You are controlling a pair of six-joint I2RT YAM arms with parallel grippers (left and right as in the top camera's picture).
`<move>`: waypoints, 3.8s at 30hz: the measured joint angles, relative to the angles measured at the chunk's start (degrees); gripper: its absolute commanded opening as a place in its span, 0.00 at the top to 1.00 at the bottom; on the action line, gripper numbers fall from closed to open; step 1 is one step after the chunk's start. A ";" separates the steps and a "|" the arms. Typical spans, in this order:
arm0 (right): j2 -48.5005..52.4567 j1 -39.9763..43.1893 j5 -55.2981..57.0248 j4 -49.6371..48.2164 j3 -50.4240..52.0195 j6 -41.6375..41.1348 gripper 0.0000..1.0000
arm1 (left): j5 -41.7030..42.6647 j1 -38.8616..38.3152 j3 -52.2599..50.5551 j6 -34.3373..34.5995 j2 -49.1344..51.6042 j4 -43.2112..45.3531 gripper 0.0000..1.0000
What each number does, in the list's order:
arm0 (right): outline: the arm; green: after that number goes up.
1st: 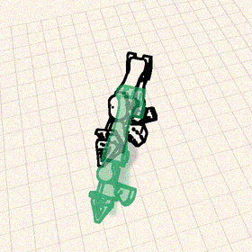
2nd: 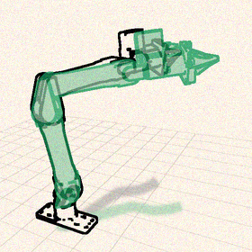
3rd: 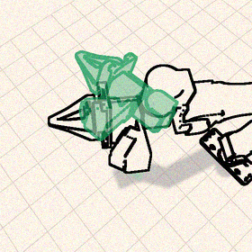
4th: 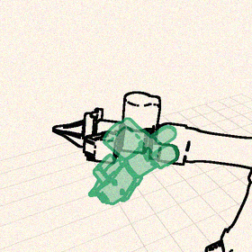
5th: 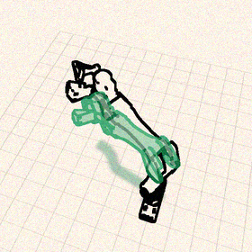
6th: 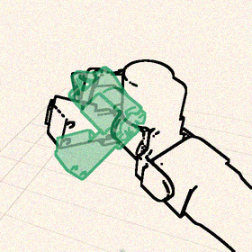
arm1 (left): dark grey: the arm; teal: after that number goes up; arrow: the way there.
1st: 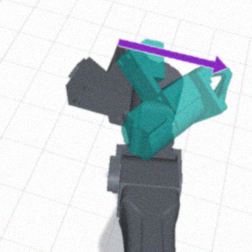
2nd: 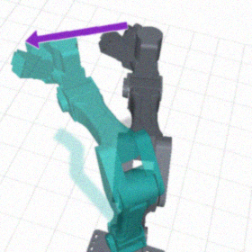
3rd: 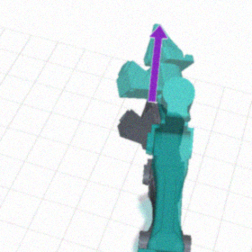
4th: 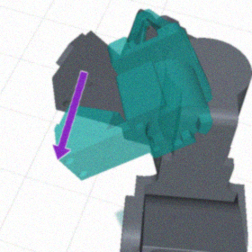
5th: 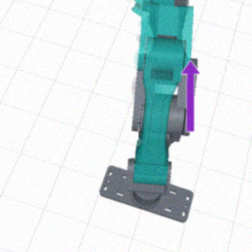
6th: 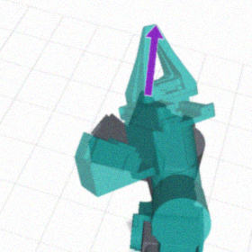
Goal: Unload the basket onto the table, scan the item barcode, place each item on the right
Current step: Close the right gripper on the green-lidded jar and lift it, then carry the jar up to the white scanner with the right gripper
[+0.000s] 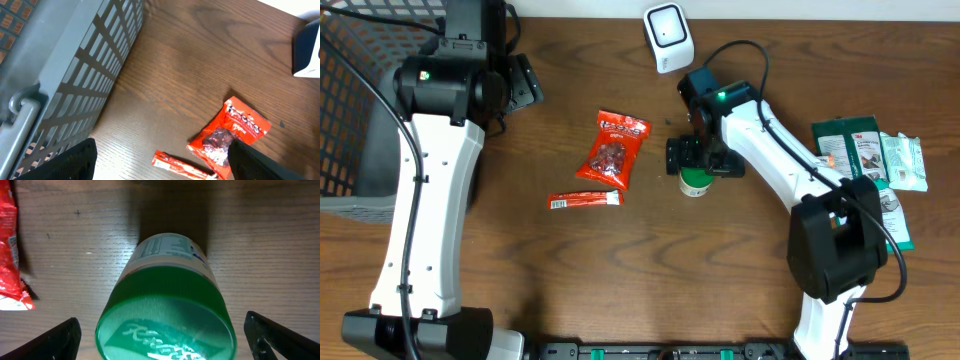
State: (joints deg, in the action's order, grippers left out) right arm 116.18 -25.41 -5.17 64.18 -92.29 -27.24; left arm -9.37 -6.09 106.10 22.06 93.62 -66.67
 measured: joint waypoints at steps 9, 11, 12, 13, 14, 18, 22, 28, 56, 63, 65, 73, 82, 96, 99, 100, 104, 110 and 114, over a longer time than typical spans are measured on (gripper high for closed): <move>0.66 -0.04 1.11 -0.87 0.07 -1.90 0.01 | 0.00 0.00 0.00 0.00 0.00 0.00 0.16; 0.66 -0.17 1.22 -1.81 0.37 -2.27 0.02 | 0.00 0.00 0.00 0.00 0.00 0.00 0.16; 0.66 -0.17 1.31 -2.67 0.70 -2.34 0.02 | 0.00 0.00 0.00 0.00 0.00 0.00 0.16; 0.66 -0.17 1.33 -3.74 1.27 -2.43 0.03 | 0.00 0.00 0.00 0.00 0.00 0.00 0.16; 0.66 -0.17 1.33 -4.61 1.81 -2.49 0.03 | 0.00 0.00 0.00 0.00 0.00 0.00 0.16; 0.66 -0.33 1.33 -6.91 4.26 -2.91 0.10 | 0.00 0.00 0.00 0.00 0.00 0.00 0.16; 0.68 -0.33 1.36 -7.67 4.83 -3.63 0.14 | 0.00 0.00 0.00 0.00 0.00 0.00 0.16; 0.66 -0.44 1.33 -8.24 5.68 -3.78 0.16 | 0.00 0.00 0.00 0.00 0.00 0.00 0.16; -5.18 -0.11 1.27 -8.79 3.76 7.34 0.62 | 0.00 0.00 0.00 0.00 0.00 0.00 0.16; -9.99 0.02 0.79 2.95 -10.91 10.80 0.64 | -0.02 0.00 0.00 0.00 0.00 0.02 0.16; -9.99 0.11 0.70 6.23 -16.52 11.76 0.67 | 0.00 0.00 0.00 0.00 0.00 0.00 0.16; -11.17 0.52 2.03 2.86 -29.64 15.39 0.67 | 0.00 -0.02 0.00 0.00 0.00 0.00 0.16; -6.71 0.52 6.32 -12.22 -29.73 17.33 0.75 | 0.00 0.00 0.00 0.00 0.00 0.00 0.16; 13.62 1.09 15.30 -47.65 -29.11 18.82 0.77 | -0.02 0.00 0.00 0.00 0.00 0.00 0.16; 17.05 1.79 15.82 -53.75 -29.11 18.82 0.77 | 0.00 0.00 0.00 0.00 0.00 0.00 0.16; 17.94 2.01 15.91 -55.34 -29.11 18.84 0.78 | -0.02 0.00 0.00 0.00 0.00 0.02 0.16; 22.05 3.17 16.46 -62.38 -29.07 18.82 0.78 | 0.00 0.00 0.00 0.00 0.00 0.00 0.16; 25.00 4.28 16.46 -67.49 -28.98 18.82 0.78 | 0.00 0.00 0.00 0.00 0.00 0.00 0.16; 25.00 4.39 15.69 -68.78 -28.94 18.84 0.78 | 0.00 0.00 0.00 0.00 0.00 0.00 0.16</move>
State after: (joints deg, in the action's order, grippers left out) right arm 141.18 -21.02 10.52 -4.60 -121.23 -8.40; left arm -9.37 -6.09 106.10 22.06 93.62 -66.67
